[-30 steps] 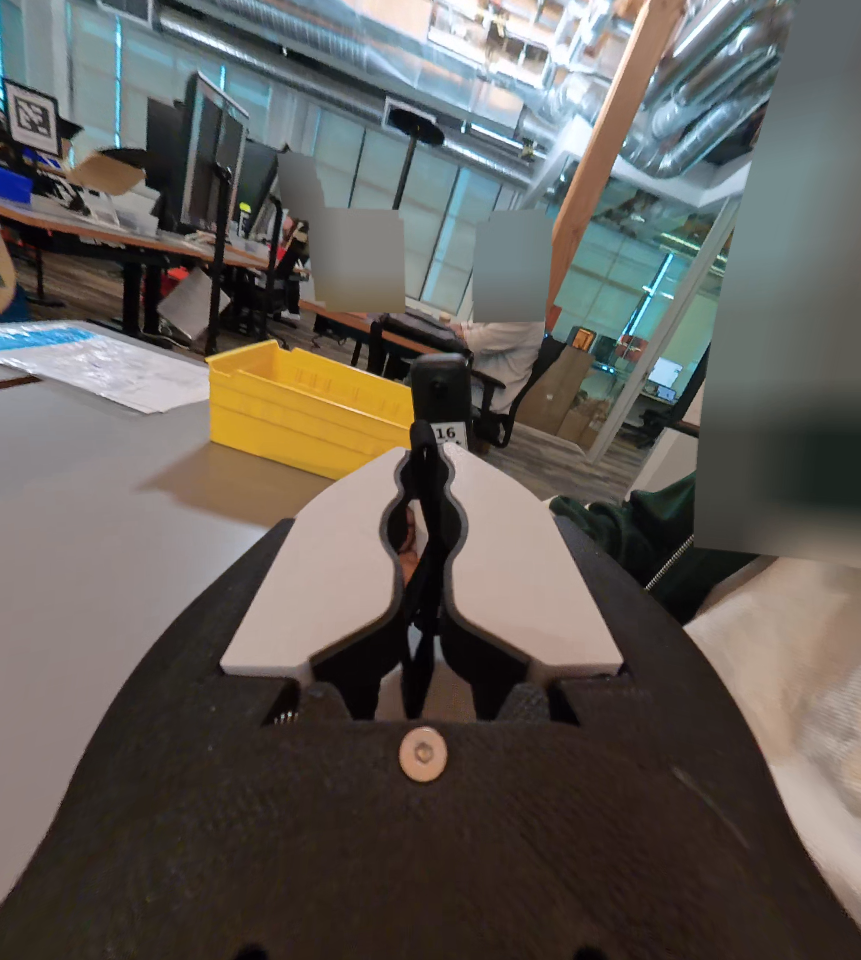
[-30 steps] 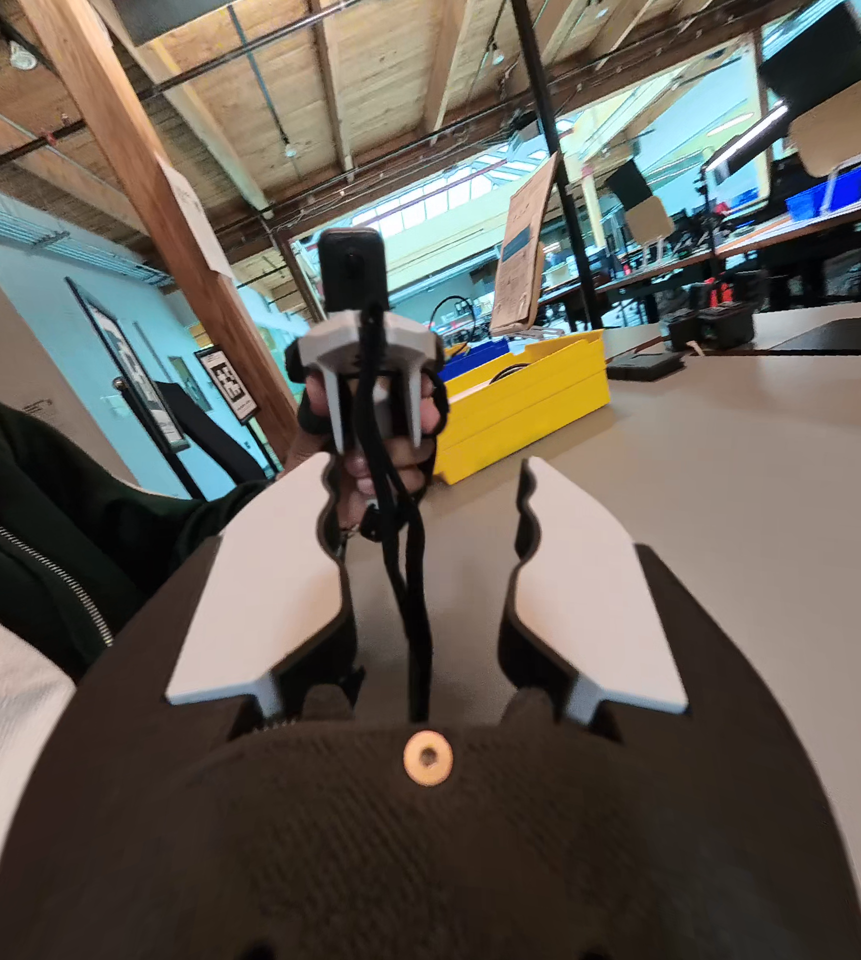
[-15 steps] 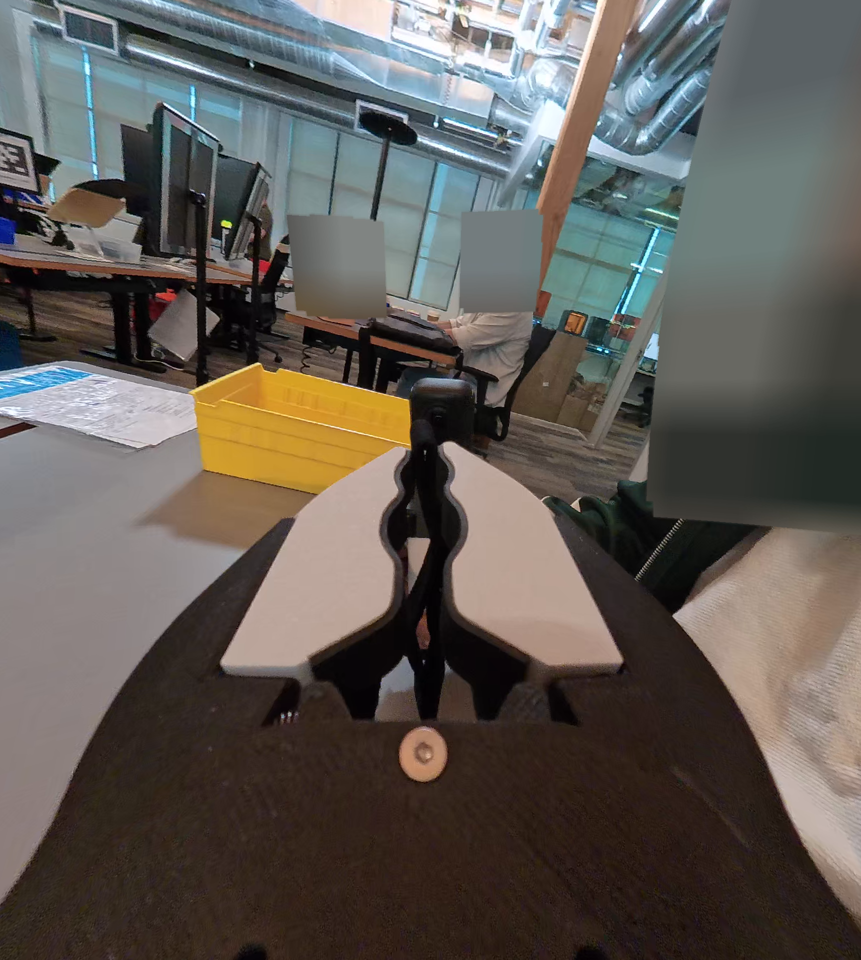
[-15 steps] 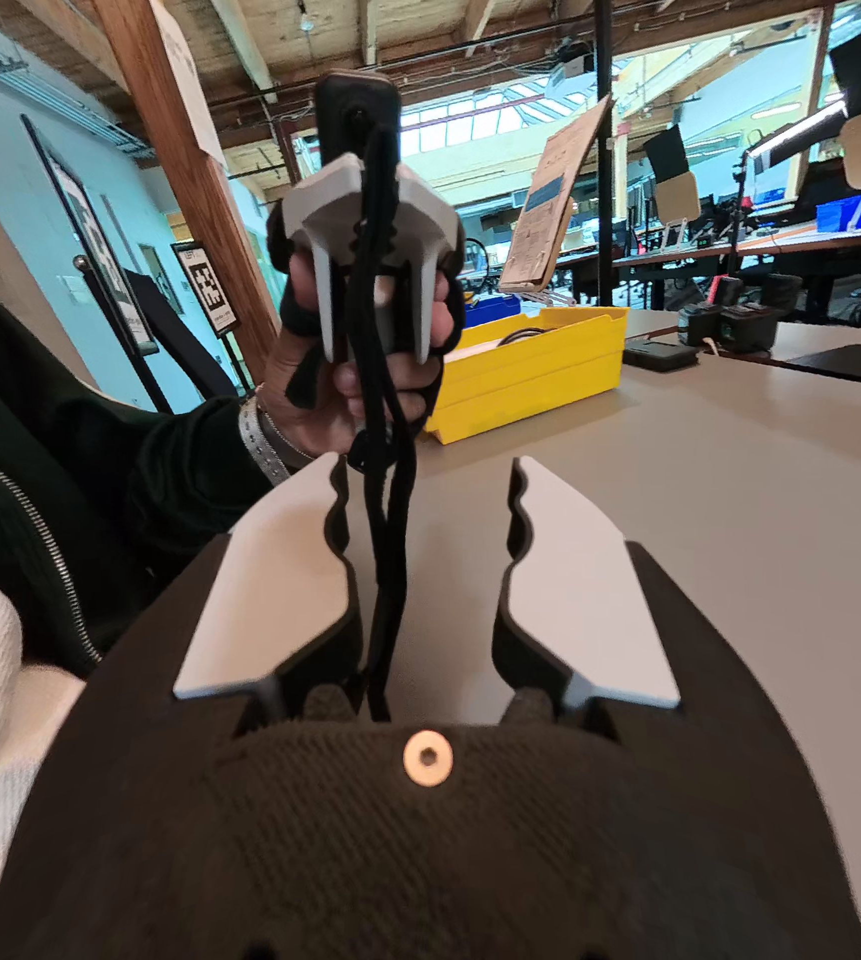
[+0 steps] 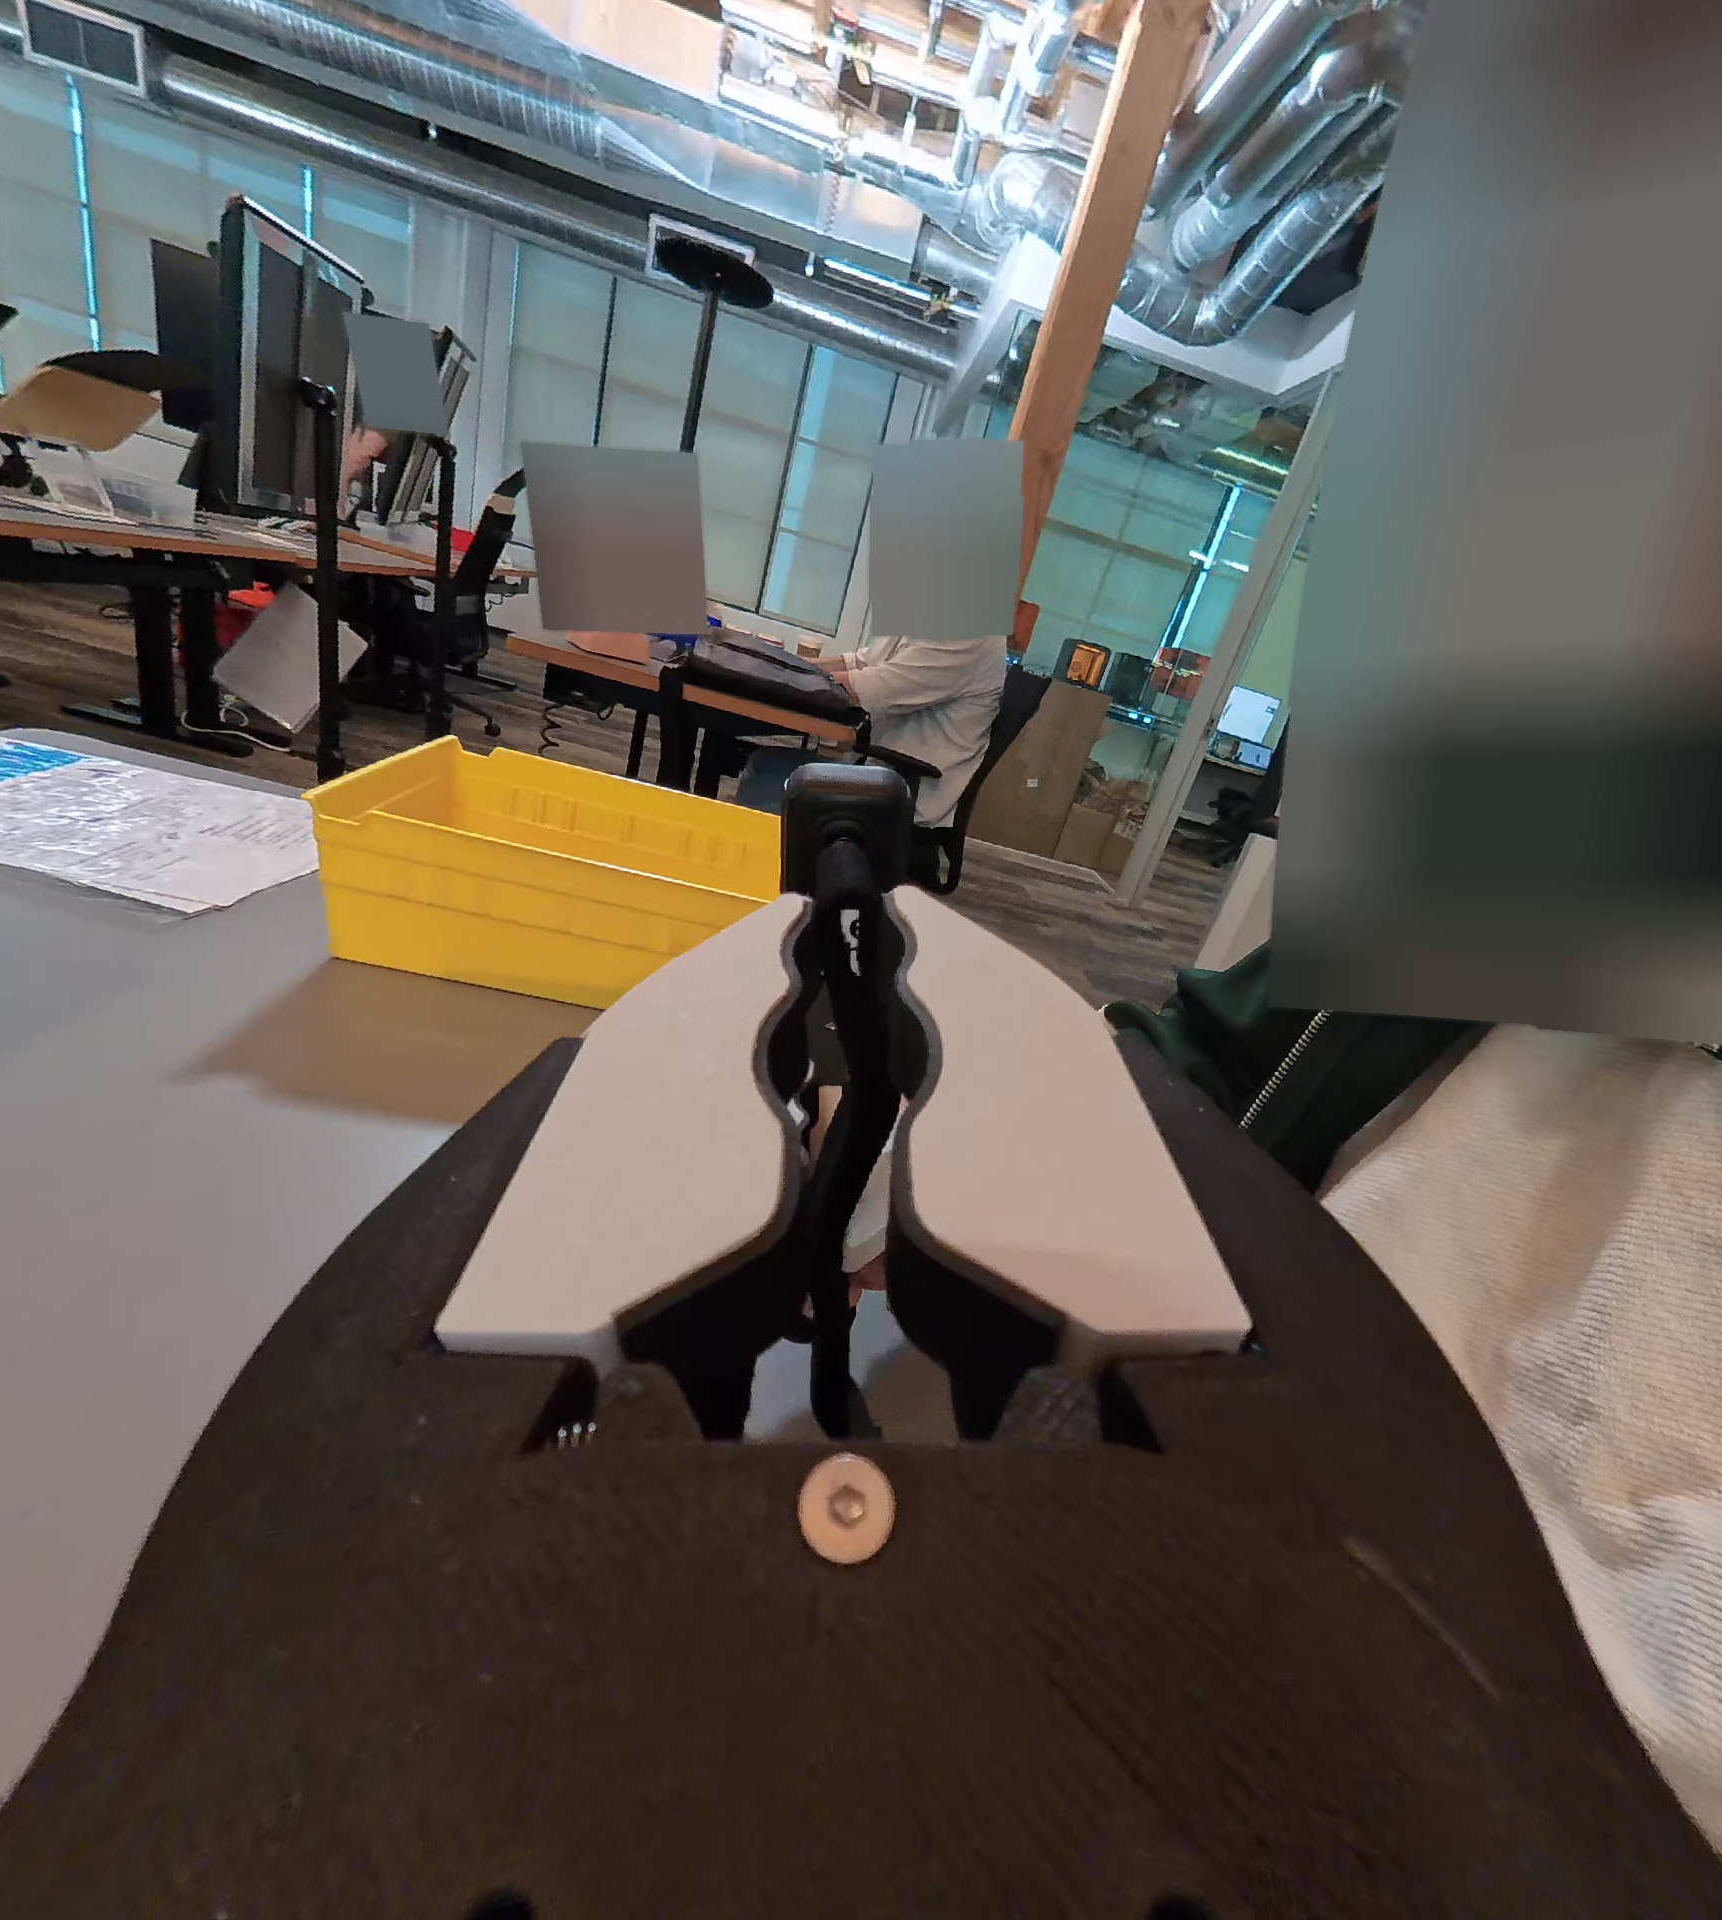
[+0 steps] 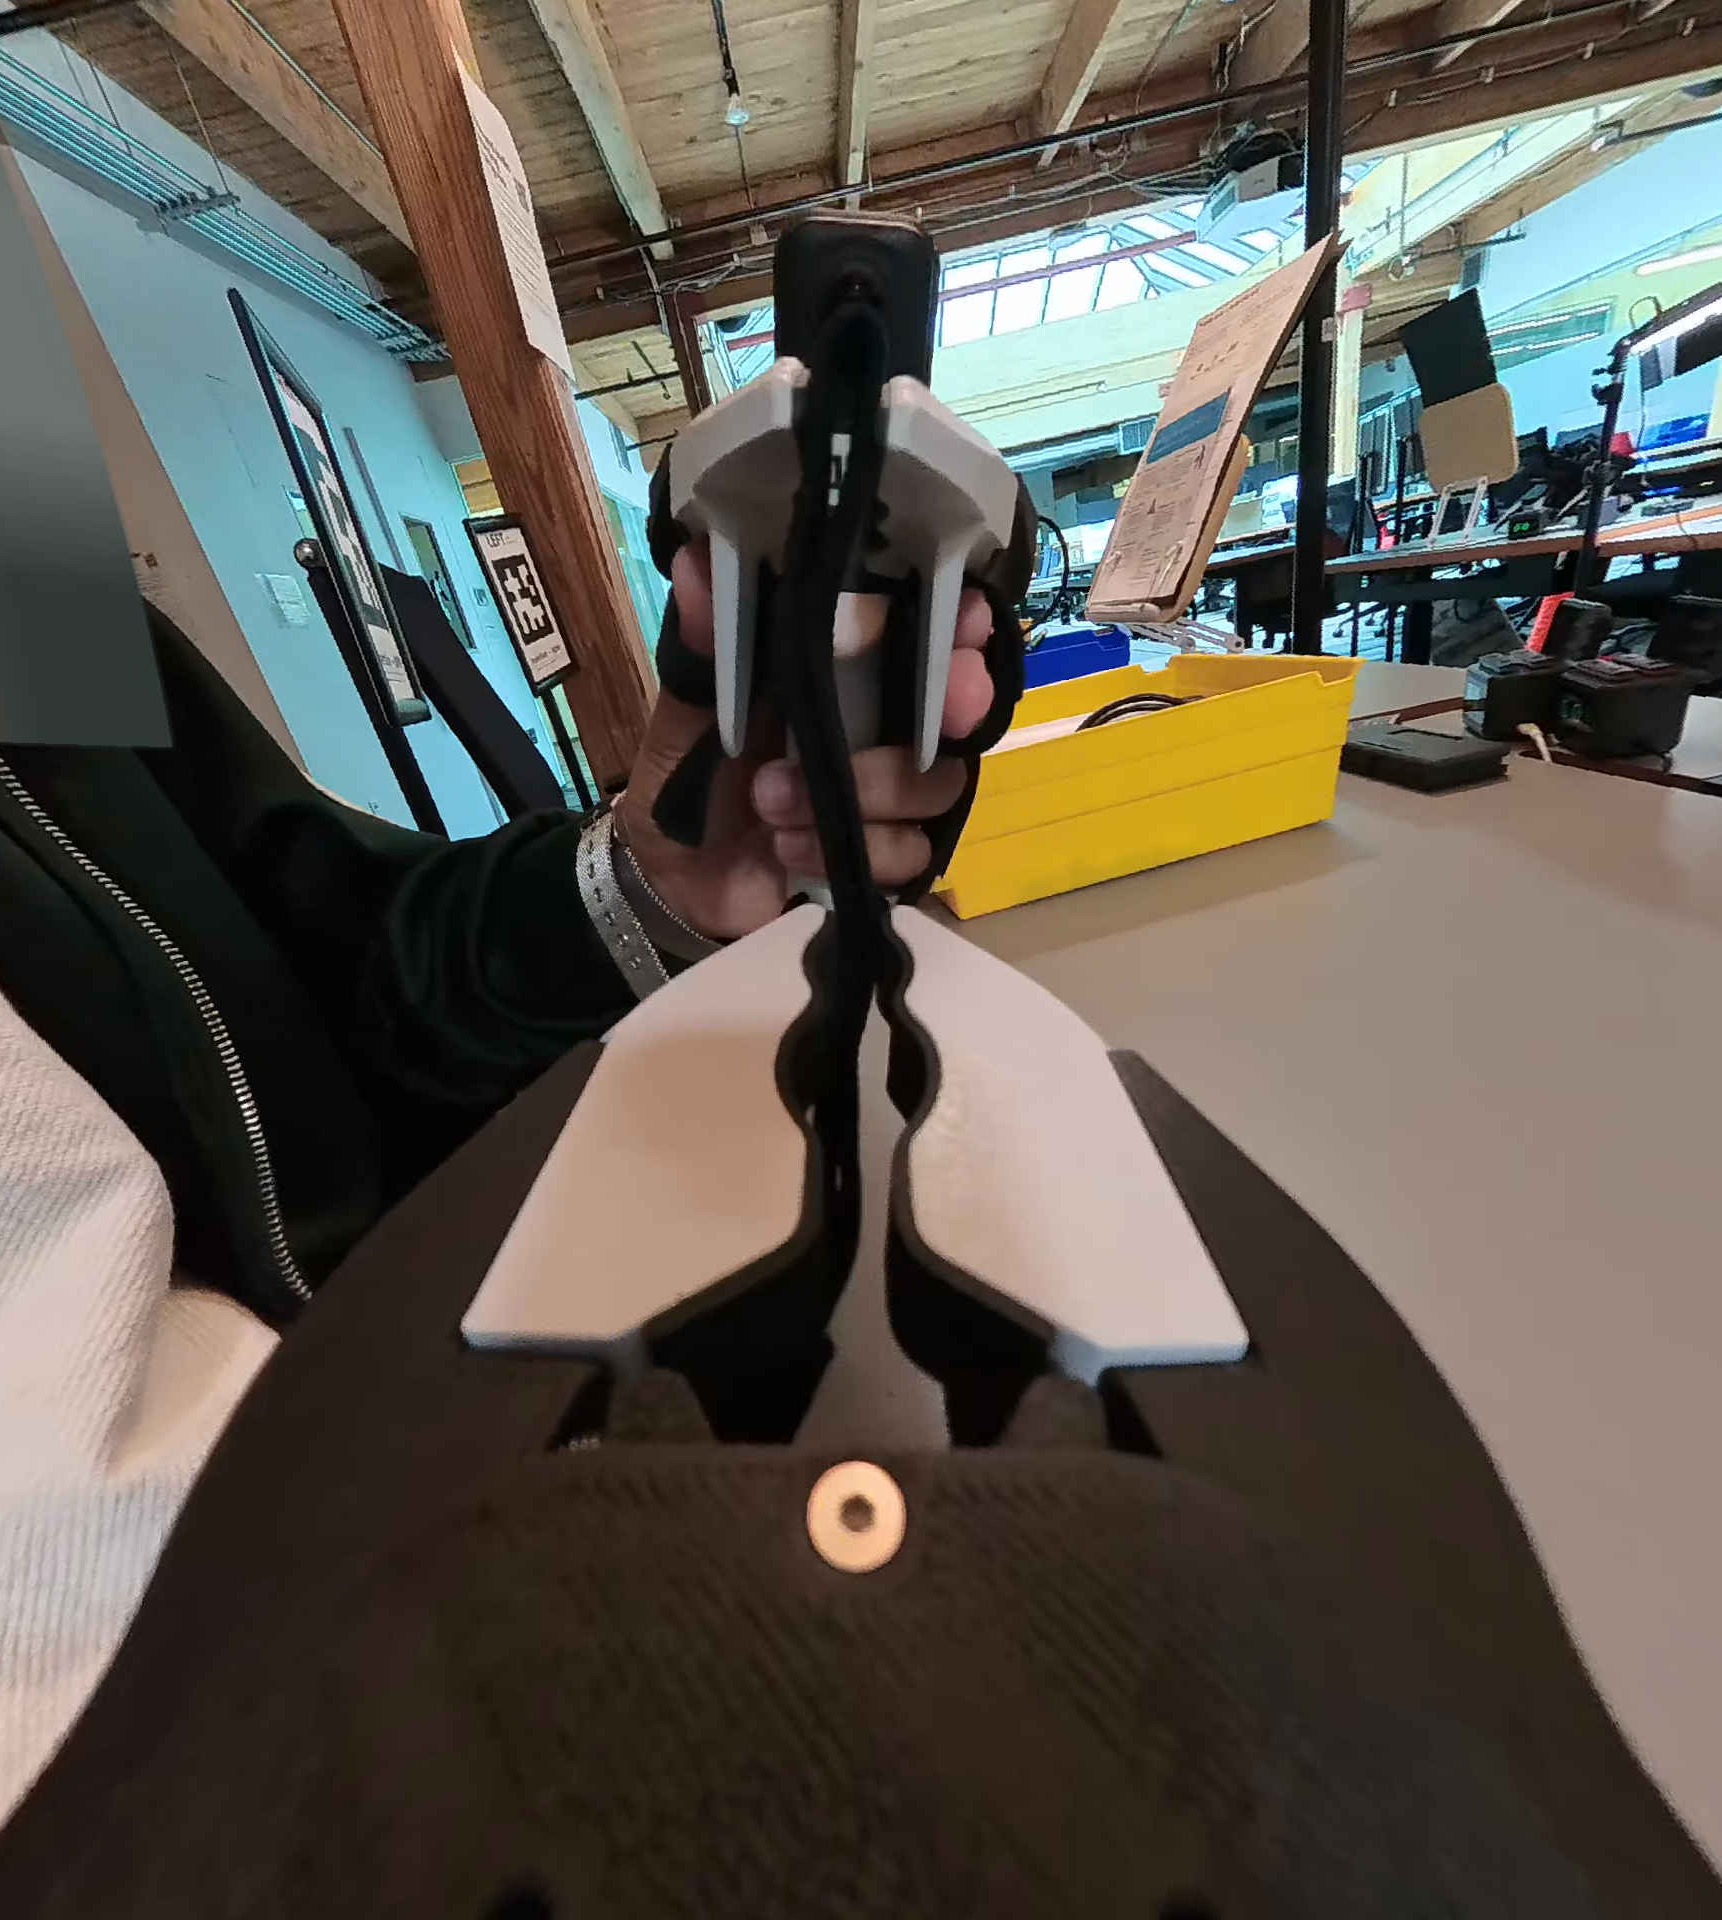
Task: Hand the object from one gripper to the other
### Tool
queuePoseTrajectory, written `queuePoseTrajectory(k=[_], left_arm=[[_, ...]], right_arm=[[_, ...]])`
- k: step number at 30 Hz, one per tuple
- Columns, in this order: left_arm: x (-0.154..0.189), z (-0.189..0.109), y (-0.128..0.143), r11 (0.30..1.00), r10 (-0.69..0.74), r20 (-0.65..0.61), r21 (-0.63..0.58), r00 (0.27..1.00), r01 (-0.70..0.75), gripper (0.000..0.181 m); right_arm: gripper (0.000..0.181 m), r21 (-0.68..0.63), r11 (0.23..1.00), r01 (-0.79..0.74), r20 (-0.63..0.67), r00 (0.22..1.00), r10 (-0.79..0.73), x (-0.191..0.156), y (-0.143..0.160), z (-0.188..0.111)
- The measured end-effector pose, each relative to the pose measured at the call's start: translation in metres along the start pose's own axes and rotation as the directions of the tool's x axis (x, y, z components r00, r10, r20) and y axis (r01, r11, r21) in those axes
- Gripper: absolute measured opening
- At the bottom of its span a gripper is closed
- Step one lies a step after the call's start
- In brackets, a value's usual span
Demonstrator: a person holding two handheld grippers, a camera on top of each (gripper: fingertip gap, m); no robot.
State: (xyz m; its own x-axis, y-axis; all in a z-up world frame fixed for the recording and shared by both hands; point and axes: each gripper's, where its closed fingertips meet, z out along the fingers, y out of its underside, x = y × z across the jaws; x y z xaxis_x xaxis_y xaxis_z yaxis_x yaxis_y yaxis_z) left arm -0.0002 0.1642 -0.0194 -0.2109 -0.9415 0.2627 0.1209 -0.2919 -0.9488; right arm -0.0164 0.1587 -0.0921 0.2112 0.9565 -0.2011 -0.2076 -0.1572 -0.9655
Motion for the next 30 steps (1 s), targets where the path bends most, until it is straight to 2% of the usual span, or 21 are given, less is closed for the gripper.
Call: queuePoseTrajectory(k=[2, 6, 9, 15, 22, 30], left_arm=[[-0.001, 0.001, -0.001, 1.0, 0.002, 0.004, 0.011, 1.0, -0.002, 0.016], [-0.01, 0.0, -0.002, 0.999, 0.001, 0.046, 0.042, 0.999, -0.003, 0.046], [-0.021, -0.001, 0.011, 0.999, -0.053, 0.059, 0.008, 0.997, 0.052, 0.053], [-0.034, 0.005, 0.065, 0.977, -0.168, 0.018, -0.131, 0.986, 0.169, 0.035], [-0.022, 0.019, 0.11, 0.928, -0.256, -0.044, -0.291, 0.966, 0.233, 0.016], [-0.022, 0.02, 0.116, 0.928, -0.21, -0.033, -0.322, 0.977, 0.189, 0.006]], right_arm=[[0.006, 0.004, 1.0, -0.004, 0.002, 1.0, 0.004, 0.0, -0.001, 0.0], [0.006, 0.049, 0.998, -0.036, 0.001, 0.999, 0.036, 0.004, -0.008, -0.005], [0.006, 0.129, 0.988, -0.087, -0.013, 0.996, 0.089, 0.013, -0.02, -0.016], [0.006, 0.264, 0.953, -0.151, -0.043, 0.985, 0.168, 0.029, -0.039, -0.036], [0.006, 0.247, 0.961, -0.128, -0.049, 0.988, 0.144, 0.027, -0.038, -0.033], [0.007, 0.244, 0.962, -0.125, -0.048, 0.989, 0.141, 0.026, -0.037, -0.032]])
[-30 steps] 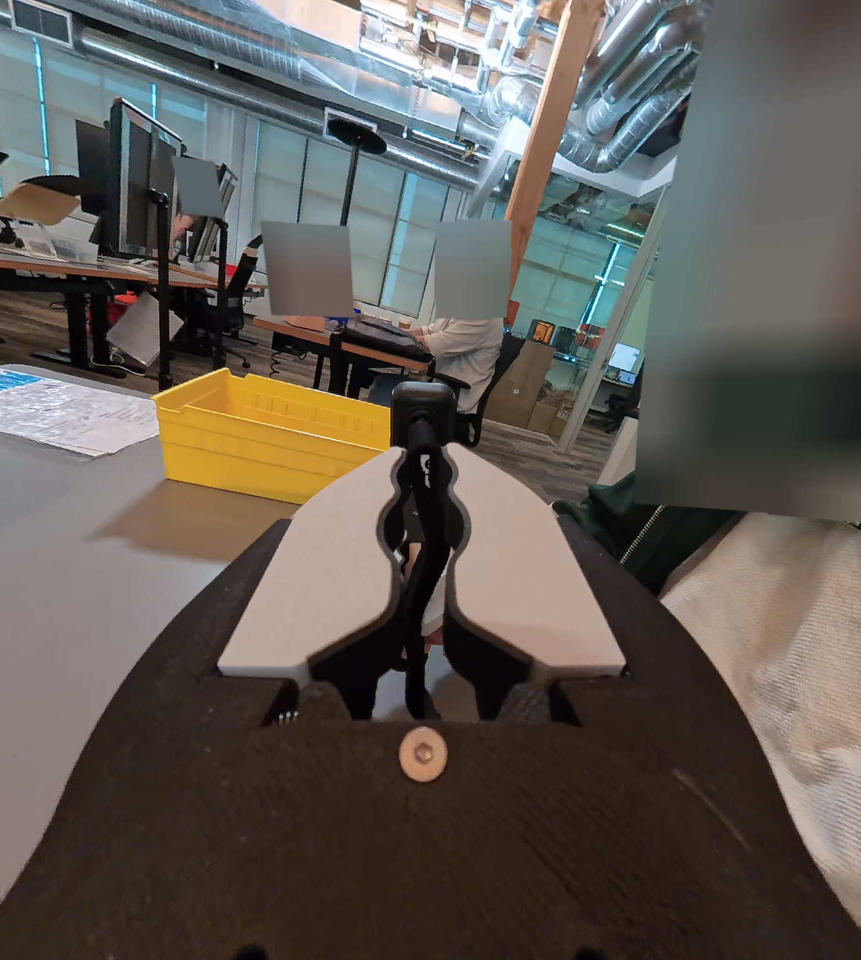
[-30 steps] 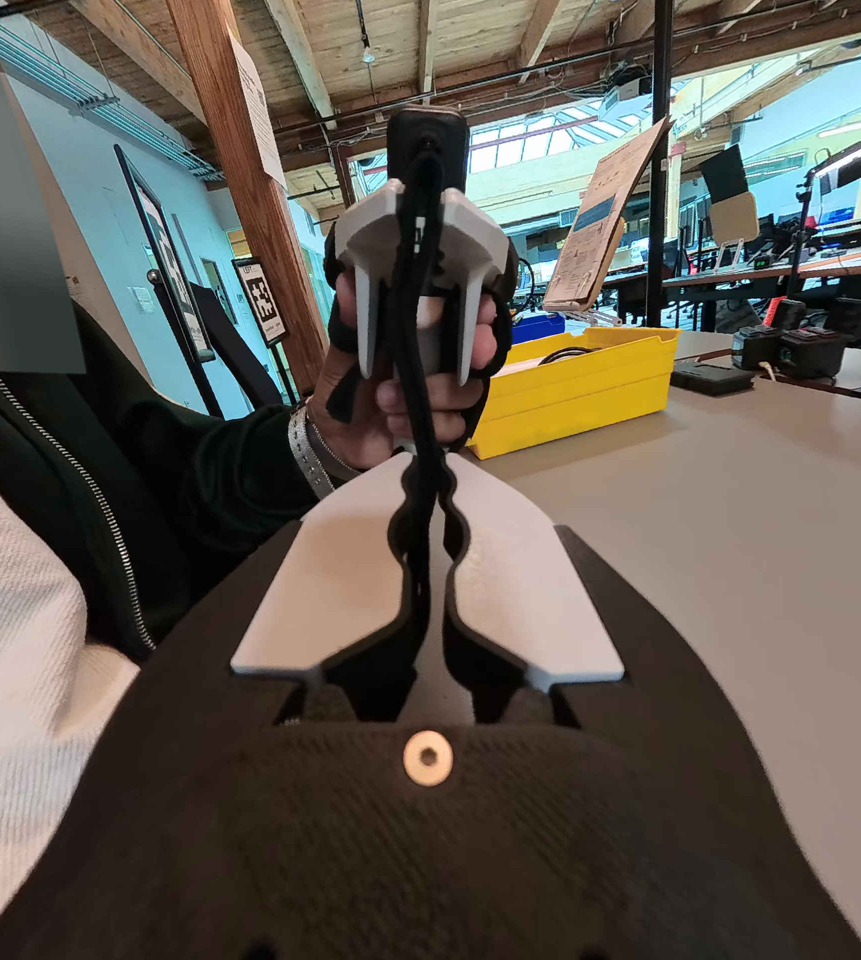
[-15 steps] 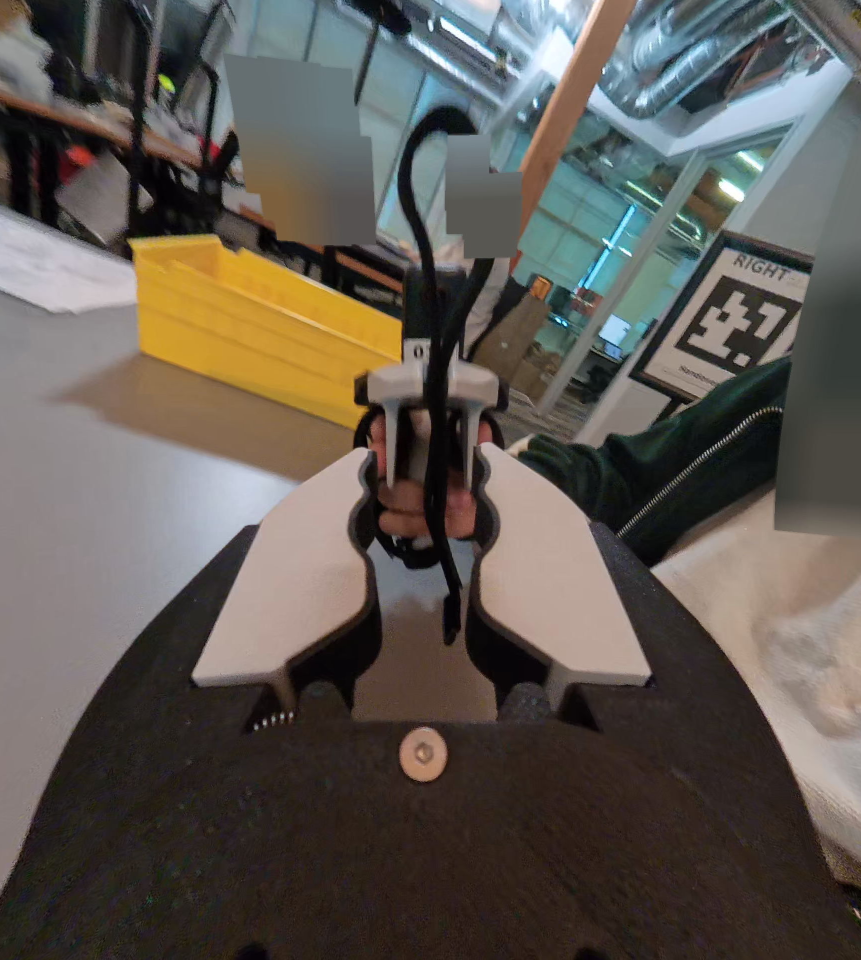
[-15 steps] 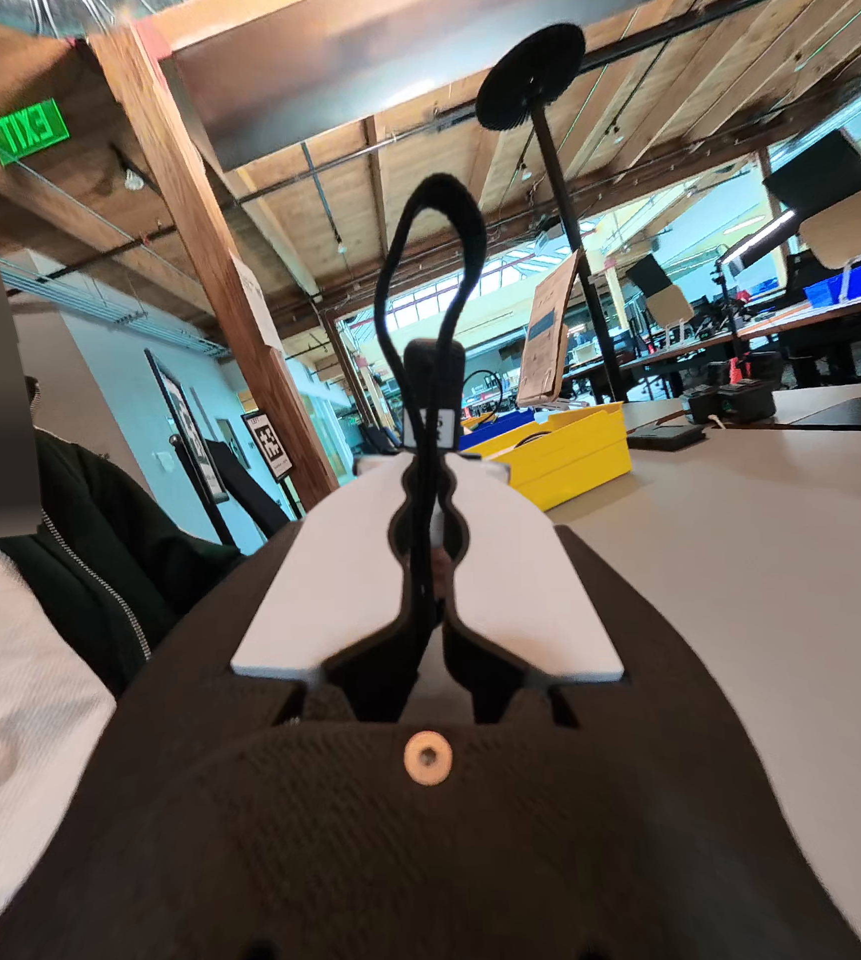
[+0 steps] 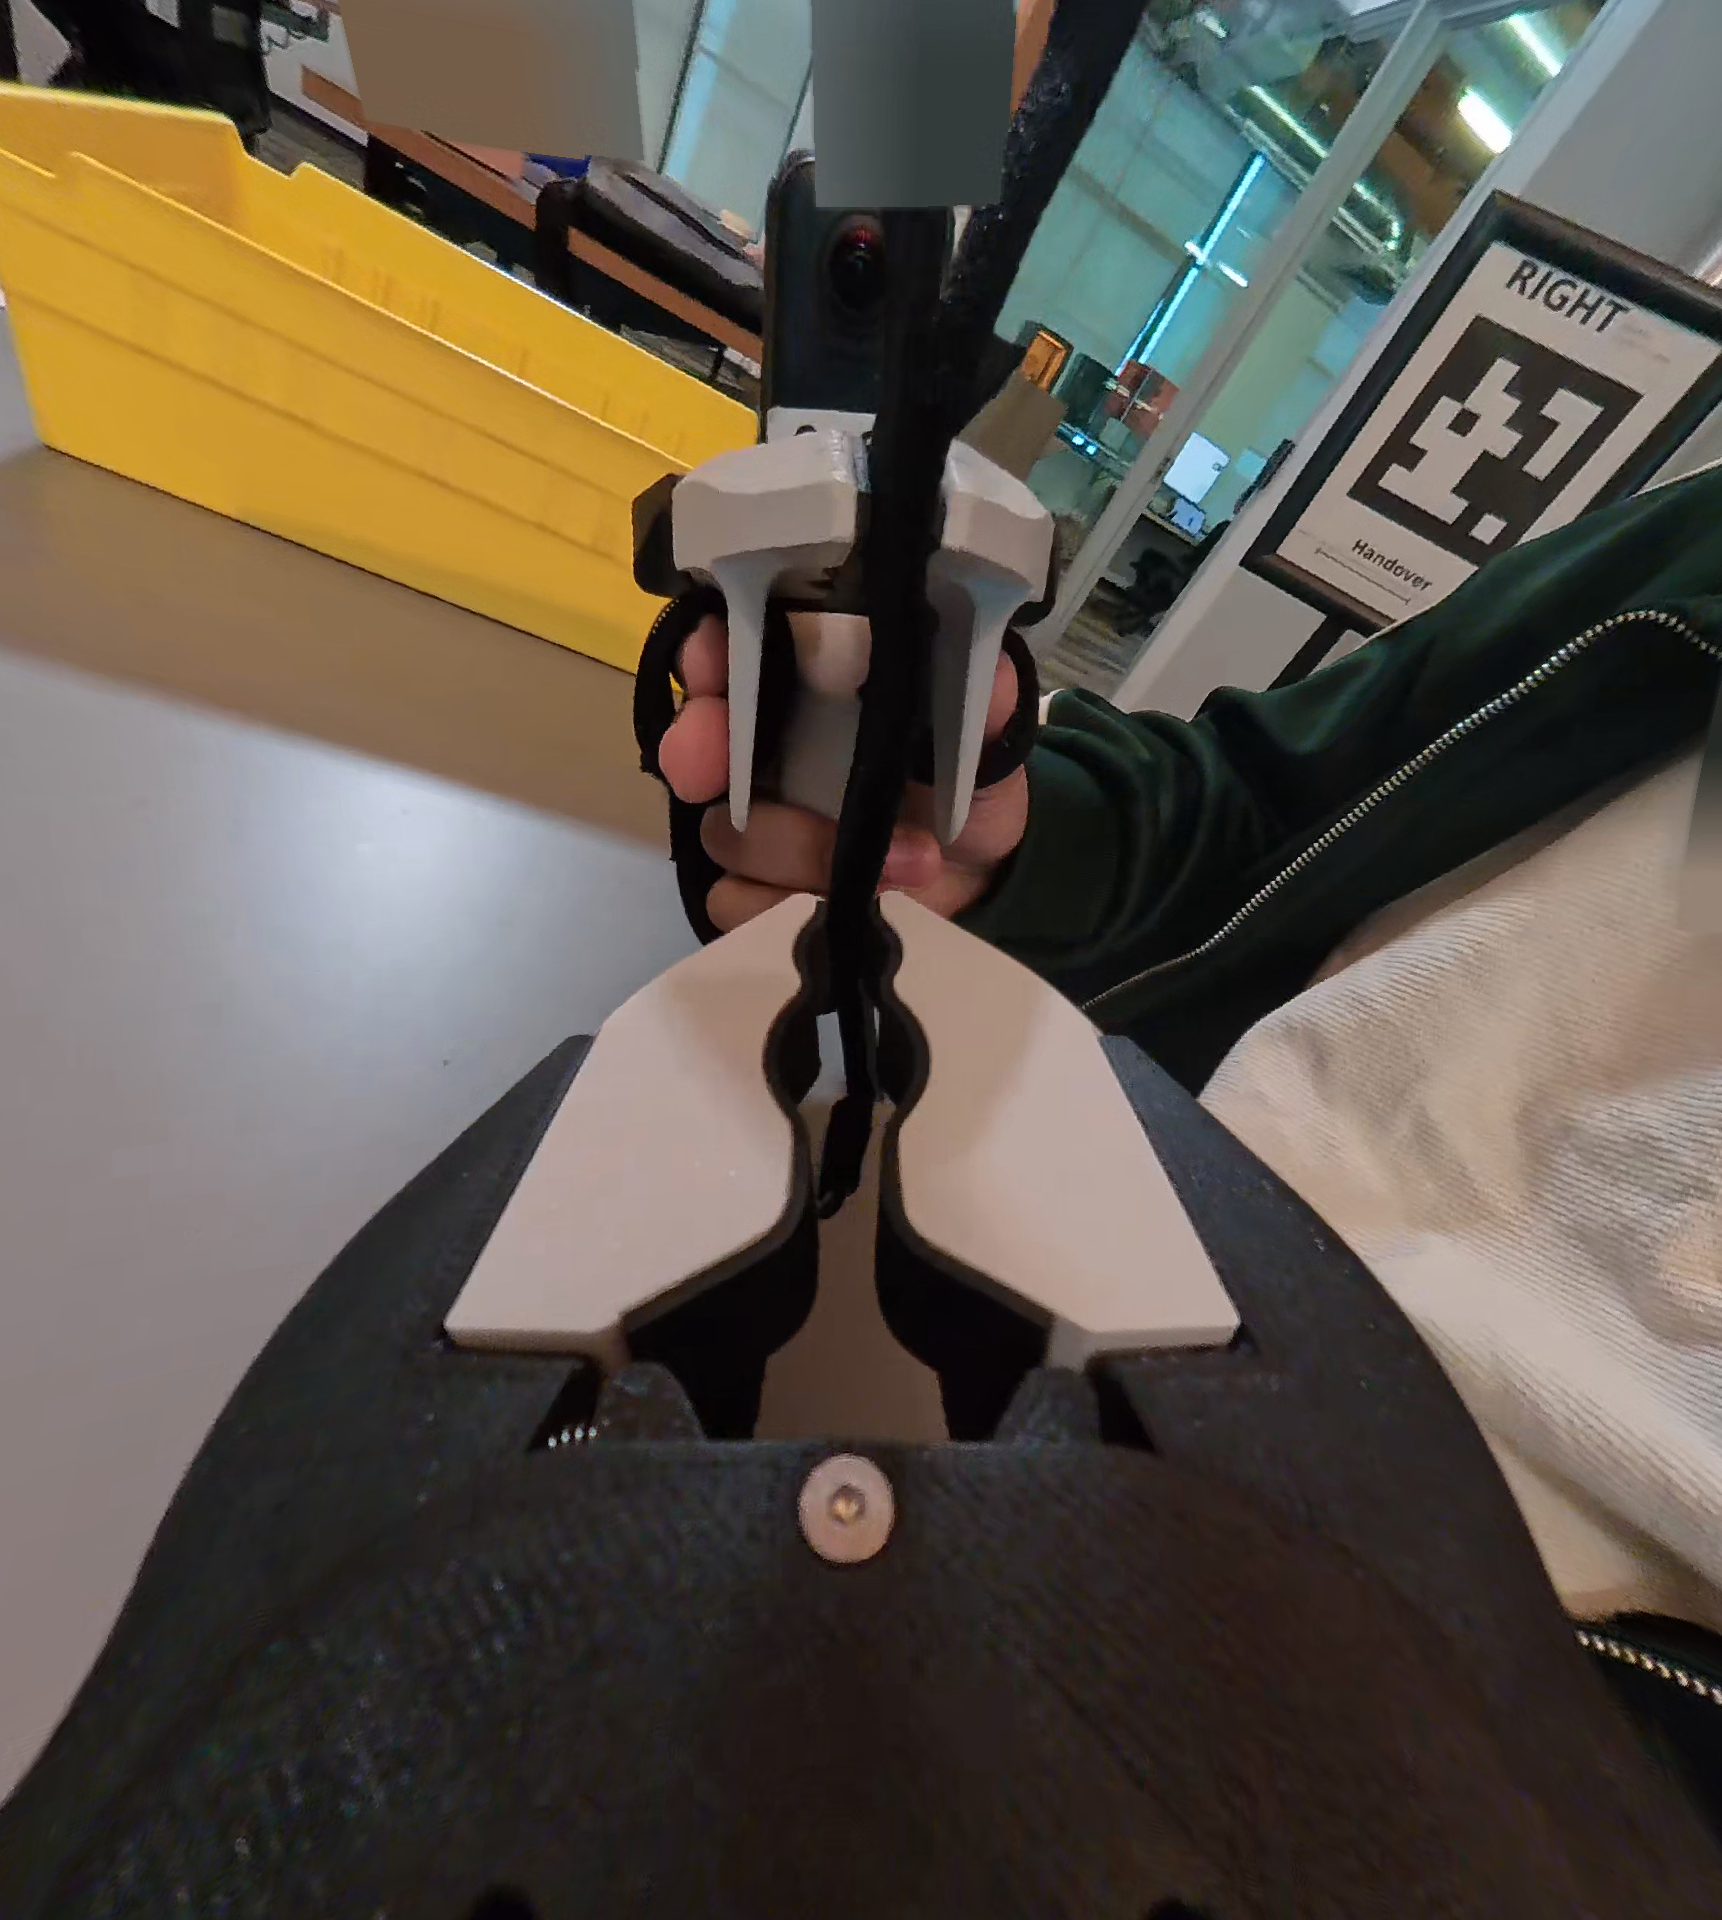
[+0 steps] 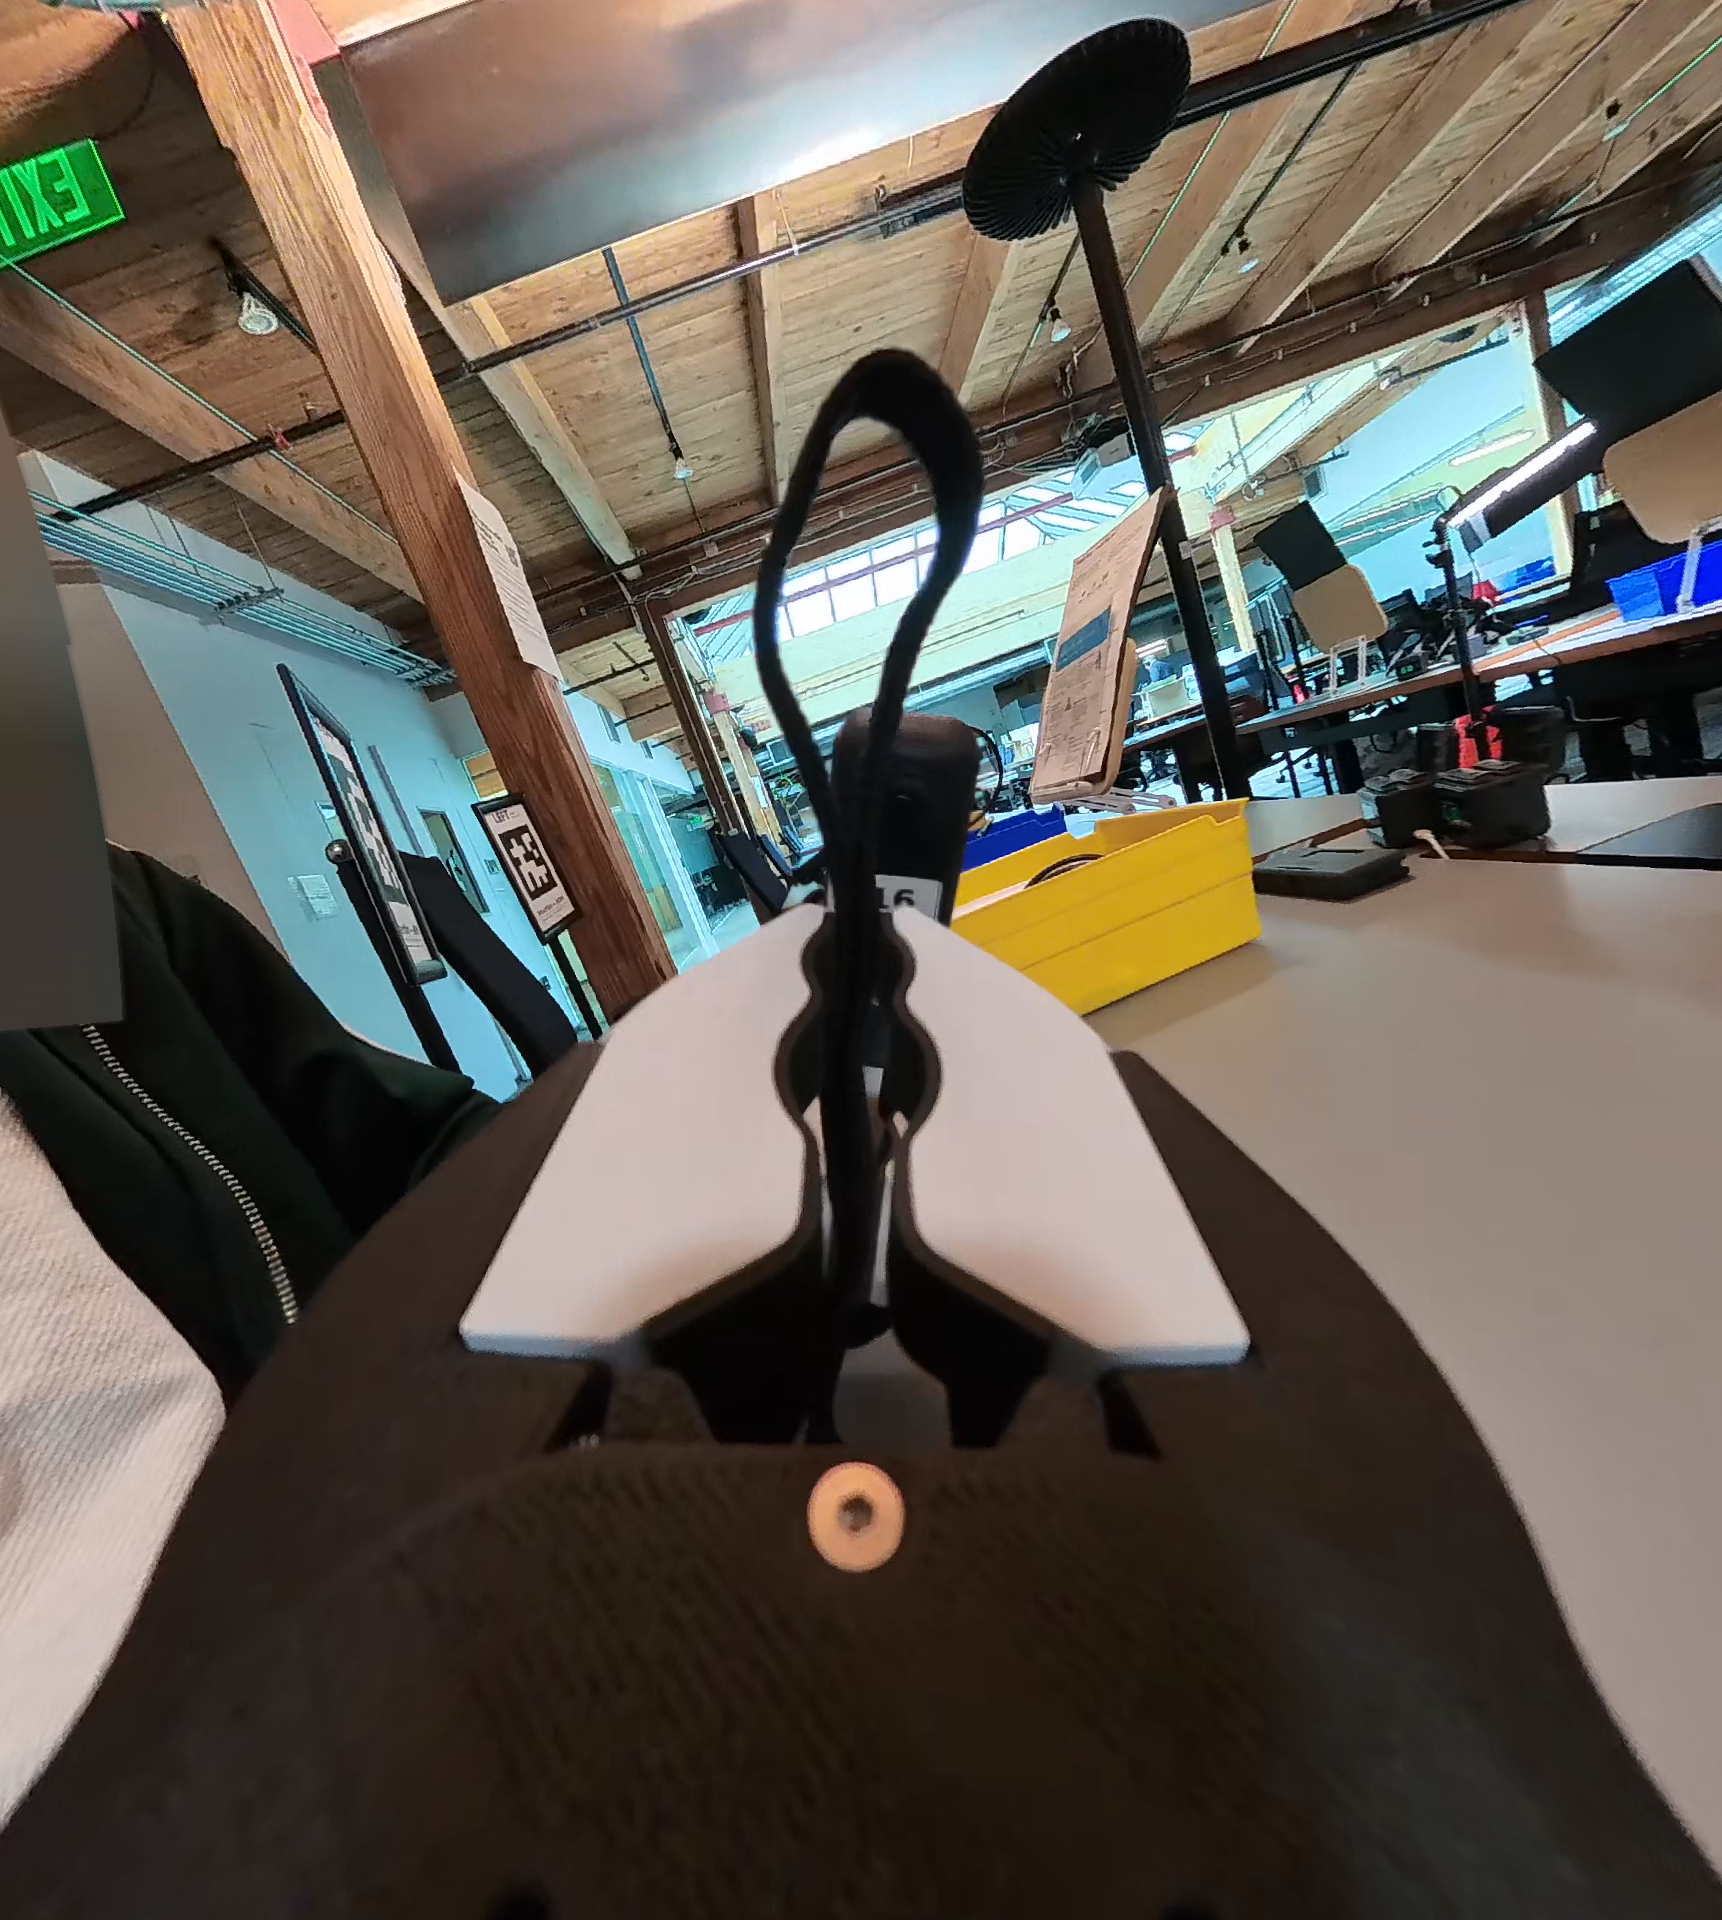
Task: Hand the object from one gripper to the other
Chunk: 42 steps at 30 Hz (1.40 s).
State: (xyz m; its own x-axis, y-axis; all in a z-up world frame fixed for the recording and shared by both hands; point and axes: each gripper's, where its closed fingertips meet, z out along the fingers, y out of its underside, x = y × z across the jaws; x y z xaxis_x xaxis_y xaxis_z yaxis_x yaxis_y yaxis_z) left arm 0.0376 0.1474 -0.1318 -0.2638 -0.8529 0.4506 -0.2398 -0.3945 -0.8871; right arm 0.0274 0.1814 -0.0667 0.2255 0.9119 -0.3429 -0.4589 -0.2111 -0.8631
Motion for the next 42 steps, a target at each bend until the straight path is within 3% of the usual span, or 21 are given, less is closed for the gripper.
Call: queuePoseTrajectory(k=[5, 10, 12, 18, 28, 33, 39, 42], left_arm=[[0.0, -0.001, -0.003, 0.999, 0.036, 0.023, 0.01, 0.999, -0.037, 0.006], [-0.002, -0.01, -0.017, 0.995, 0.071, 0.063, 0.072, 0.996, -0.075, 0.005], [-0.003, -0.018, -0.027, 0.988, 0.089, 0.091, 0.118, 0.992, -0.1, 0.005], [-0.006, -0.044, -0.053, 0.956, 0.114, 0.175, 0.25, 0.978, -0.156, 0.005], [0.001, -0.045, -0.061, 0.941, 0.132, 0.185, 0.286, 0.974, -0.182, 0.005], [0.004, -0.045, -0.063, 0.938, 0.131, 0.172, 0.297, 0.976, -0.178, 0.005], [0.005, -0.046, -0.066, 0.93, 0.119, 0.157, 0.33, 0.98, -0.165, 0.006], [0.003, -0.046, -0.066, 0.929, 0.105, 0.157, 0.337, 0.982, -0.154, 0.018]], right_arm=[[0.015, 0.021, 1.0, -0.019, -0.01, 1.0, 0.019, 0.002, -0.003, -0.001], [0.049, 0.064, 0.998, -0.028, -0.077, 0.996, 0.033, 0.013, -0.009, -0.004], [0.053, 0.078, 0.996, -0.043, -0.09, 0.995, 0.05, 0.017, -0.011, -0.006], [0.048, -0.025, 0.998, -0.055, -0.128, 0.99, 0.052, 0.024, 0.007, -0.003], [0.029, -0.296, 0.955, -0.027, -0.062, 0.998, 0.009, 0.011, 0.058, 0.011], [0.011, -0.329, 0.944, 0.015, -0.048, 0.998, -0.033, 0.009, 0.062, 0.011], [0.008, -0.328, 0.941, 0.087, -0.036, 0.994, -0.104, 0.006, 0.058, 0.011], [0.008, -0.328, 0.937, 0.117, -0.038, 0.99, -0.137, 0.006, 0.057, 0.011]])
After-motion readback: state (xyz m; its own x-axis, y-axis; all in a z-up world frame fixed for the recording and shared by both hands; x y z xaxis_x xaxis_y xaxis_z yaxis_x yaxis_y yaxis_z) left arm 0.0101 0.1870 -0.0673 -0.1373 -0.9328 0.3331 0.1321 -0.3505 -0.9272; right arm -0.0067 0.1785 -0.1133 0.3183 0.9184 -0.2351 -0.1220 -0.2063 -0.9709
